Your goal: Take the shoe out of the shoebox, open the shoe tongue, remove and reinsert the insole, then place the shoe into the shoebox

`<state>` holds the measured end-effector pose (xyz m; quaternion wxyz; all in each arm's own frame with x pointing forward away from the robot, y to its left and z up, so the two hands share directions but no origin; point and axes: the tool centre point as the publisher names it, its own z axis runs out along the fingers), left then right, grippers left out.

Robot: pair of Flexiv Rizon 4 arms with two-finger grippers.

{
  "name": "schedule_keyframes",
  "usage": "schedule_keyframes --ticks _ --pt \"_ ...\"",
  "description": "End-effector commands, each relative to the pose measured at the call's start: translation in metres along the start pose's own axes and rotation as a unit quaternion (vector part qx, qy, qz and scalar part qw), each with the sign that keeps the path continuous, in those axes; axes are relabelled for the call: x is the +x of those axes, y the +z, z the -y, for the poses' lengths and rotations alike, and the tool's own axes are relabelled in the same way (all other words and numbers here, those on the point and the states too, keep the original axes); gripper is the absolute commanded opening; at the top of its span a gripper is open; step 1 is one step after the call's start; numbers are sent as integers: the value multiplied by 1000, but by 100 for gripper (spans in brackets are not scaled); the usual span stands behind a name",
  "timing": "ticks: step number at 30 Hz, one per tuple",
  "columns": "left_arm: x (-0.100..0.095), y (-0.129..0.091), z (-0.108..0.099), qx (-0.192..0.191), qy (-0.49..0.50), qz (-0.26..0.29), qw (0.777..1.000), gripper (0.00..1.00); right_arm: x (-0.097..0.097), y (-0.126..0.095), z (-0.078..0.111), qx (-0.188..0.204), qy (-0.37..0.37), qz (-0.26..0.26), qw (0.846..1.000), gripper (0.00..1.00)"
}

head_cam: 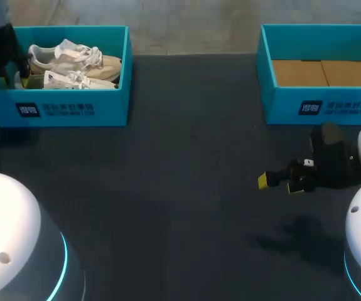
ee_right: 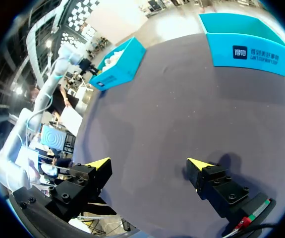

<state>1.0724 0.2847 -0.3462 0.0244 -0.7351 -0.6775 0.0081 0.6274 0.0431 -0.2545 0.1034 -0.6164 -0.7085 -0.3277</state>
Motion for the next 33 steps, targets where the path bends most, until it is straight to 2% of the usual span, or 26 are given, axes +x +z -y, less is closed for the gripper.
schedule_keyframes --ticks 1,2,8,11,12,15,22,32,33 --pt "1 9 -7 5 0 1 1000 54 2 -1 2 -1 1 3 1000 100" --pt "1 12 -7 5 0 -1 1000 57 2 -1 2 -1 1 3 1000 100" --pt "2 23 -11 10 0 -3 1000 59 2 -1 2 -1 1 3 1000 100" --pt "3 27 -12 12 -1 -4 1000 57 2 -1 2 -1 1 3 1000 100" --pt "3 28 -12 13 -2 -4 1000 53 2 -1 2 -1 1 3 1000 100" --pt "3 32 -12 16 -2 -5 1000 49 2 -1 2 -1 1 3 1000 100" --pt "3 37 -12 23 3 -14 1000 46 2 -1 2 -1 1 3 1000 100" --pt "5 35 -9 24 12 -26 999 19 2 -1 2 -1 1 3 1000 100" --pt "5 34 -8 24 14 -27 999 9 2 -1 2 -1 1 3 1000 100"
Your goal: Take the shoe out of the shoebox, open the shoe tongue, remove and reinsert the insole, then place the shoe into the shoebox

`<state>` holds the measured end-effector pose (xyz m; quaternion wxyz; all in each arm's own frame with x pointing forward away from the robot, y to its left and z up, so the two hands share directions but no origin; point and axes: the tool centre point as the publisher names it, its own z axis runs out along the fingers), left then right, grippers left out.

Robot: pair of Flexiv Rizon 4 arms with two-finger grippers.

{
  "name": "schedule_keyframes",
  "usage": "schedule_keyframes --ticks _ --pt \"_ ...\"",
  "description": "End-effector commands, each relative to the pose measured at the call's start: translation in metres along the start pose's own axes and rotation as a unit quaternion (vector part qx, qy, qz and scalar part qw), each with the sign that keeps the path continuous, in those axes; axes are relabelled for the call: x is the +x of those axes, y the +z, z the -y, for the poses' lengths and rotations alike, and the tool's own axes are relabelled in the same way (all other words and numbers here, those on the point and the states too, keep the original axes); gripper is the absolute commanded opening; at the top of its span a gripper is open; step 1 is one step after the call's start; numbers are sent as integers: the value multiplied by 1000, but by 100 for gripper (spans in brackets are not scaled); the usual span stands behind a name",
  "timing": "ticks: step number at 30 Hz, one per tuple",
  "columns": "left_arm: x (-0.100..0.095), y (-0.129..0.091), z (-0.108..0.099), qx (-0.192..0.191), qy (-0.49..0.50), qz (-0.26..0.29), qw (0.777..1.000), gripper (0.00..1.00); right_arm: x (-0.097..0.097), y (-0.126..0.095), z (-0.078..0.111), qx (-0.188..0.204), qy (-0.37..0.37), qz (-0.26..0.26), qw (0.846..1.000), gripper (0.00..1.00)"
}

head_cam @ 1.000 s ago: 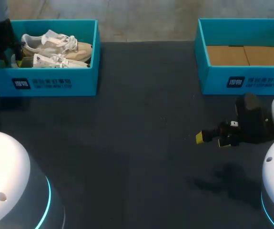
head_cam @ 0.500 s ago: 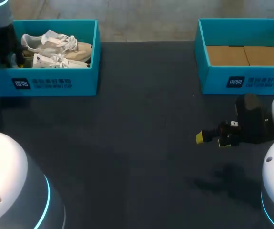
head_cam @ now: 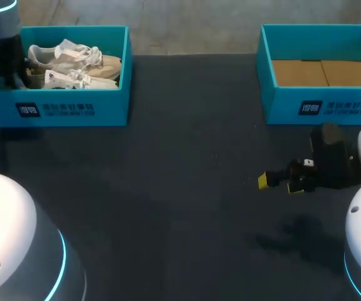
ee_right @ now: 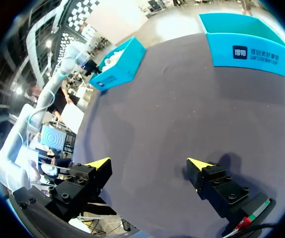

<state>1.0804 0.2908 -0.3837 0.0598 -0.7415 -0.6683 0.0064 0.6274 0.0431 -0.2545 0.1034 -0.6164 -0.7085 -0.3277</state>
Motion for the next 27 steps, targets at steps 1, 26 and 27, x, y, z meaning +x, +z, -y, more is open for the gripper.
schedule_keyframes --ticks 1,26,27 --pt "0 -4 2 -1 4 -2 1000 6 2 -1 2 -1 1 3 1000 100" --pt "5 -71 26 -13 66 -21 997 0 2 -1 2 -1 1 3 1000 100" --pt "5 -75 28 -14 66 -23 997 0 2 -1 2 -1 1 3 1000 100"
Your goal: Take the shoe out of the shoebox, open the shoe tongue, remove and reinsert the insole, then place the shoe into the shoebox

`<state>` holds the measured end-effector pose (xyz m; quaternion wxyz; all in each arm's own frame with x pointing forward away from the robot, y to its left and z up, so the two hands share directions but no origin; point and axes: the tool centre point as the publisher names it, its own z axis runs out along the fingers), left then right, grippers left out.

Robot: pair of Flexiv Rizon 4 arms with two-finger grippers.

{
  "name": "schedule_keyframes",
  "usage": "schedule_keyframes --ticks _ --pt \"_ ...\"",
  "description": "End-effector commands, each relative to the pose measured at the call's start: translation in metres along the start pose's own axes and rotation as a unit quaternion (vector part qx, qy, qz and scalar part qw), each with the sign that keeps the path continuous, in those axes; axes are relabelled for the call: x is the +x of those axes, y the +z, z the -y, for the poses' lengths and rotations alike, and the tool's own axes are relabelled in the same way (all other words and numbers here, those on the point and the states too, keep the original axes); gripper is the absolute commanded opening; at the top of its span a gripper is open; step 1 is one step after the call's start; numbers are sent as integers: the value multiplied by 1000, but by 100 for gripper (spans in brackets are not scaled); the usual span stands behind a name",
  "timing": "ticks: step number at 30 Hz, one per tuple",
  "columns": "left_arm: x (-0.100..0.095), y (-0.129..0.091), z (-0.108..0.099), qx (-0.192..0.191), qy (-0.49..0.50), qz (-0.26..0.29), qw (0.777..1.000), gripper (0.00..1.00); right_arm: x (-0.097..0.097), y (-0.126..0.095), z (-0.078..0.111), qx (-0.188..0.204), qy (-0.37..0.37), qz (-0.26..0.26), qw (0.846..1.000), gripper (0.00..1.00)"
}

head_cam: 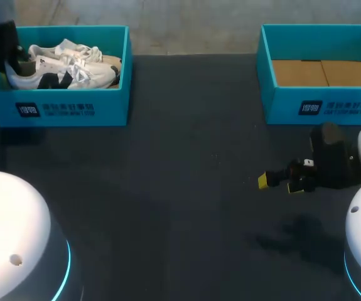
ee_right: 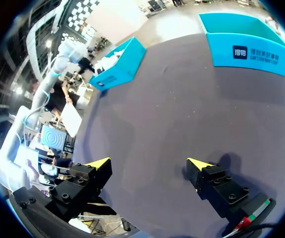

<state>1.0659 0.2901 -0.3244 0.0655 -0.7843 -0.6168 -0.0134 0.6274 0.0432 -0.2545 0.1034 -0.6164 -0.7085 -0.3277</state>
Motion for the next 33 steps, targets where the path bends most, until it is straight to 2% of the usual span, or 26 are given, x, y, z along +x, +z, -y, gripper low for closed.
schedule_keyframes --ticks 1,16,20,33 --pt "3 -21 9 -2 1 -2 1000 0 1 -1 2 -1 1 3 1000 100" --pt "7 -80 19 -10 5 -16 1000 0 1 -1 2 -1 1 3 1000 100" --pt "5 -89 23 5 18 -19 1000 0 1 -1 2 -1 1 3 1000 100" --pt "-4 -107 42 5 16 -33 999 0 1 -1 2 -1 1 3 1000 100"
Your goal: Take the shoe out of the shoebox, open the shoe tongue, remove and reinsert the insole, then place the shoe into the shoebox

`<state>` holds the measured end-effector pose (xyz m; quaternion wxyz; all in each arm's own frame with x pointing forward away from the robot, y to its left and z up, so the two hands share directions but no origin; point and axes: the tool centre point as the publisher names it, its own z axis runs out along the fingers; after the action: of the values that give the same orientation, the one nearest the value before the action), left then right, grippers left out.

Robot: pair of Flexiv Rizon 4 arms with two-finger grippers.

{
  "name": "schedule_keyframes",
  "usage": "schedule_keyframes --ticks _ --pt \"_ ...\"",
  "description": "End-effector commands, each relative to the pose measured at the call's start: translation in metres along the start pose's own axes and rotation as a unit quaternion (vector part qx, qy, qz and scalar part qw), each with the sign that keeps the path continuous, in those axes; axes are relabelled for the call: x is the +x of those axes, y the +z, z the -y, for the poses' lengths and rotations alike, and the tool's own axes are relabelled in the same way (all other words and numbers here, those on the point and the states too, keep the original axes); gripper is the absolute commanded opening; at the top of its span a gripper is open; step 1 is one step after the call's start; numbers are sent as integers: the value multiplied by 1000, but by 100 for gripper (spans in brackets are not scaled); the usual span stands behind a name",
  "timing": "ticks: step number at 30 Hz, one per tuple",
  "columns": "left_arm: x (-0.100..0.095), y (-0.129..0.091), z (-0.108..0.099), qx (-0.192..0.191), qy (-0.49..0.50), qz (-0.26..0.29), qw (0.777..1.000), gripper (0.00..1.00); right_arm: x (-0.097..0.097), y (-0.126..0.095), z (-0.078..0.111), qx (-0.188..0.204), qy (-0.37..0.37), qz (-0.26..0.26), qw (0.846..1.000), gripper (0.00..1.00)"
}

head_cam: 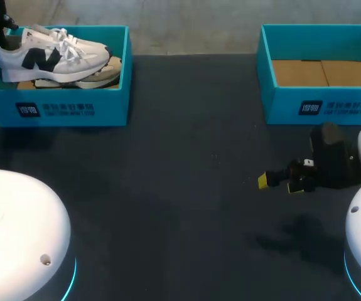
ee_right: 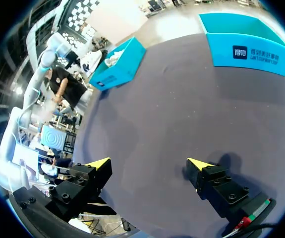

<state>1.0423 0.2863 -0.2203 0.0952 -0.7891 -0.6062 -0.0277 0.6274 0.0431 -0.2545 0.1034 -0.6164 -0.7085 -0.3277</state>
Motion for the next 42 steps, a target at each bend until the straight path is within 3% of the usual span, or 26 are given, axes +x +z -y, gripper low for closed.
schedule_keyframes --ticks 1,22,29,37,42 --pt "-5 -4 11 -10 4 -3 1000 0 2 -1 2 -1 1 3 1000 100" --pt "-5 -4 11 -10 4 -3 1000 0 2 -1 2 -1 1 3 1000 100" --pt "-30 -13 55 -22 -16 -11 1000 0 2 -1 2 -1 1 3 1000 100" --pt "-56 -23 92 -25 -42 -13 999 0 2 -1 2 -1 1 3 1000 100" --pt "-81 -34 124 -24 -58 -13 998 0 2 -1 2 -1 1 3 1000 100"
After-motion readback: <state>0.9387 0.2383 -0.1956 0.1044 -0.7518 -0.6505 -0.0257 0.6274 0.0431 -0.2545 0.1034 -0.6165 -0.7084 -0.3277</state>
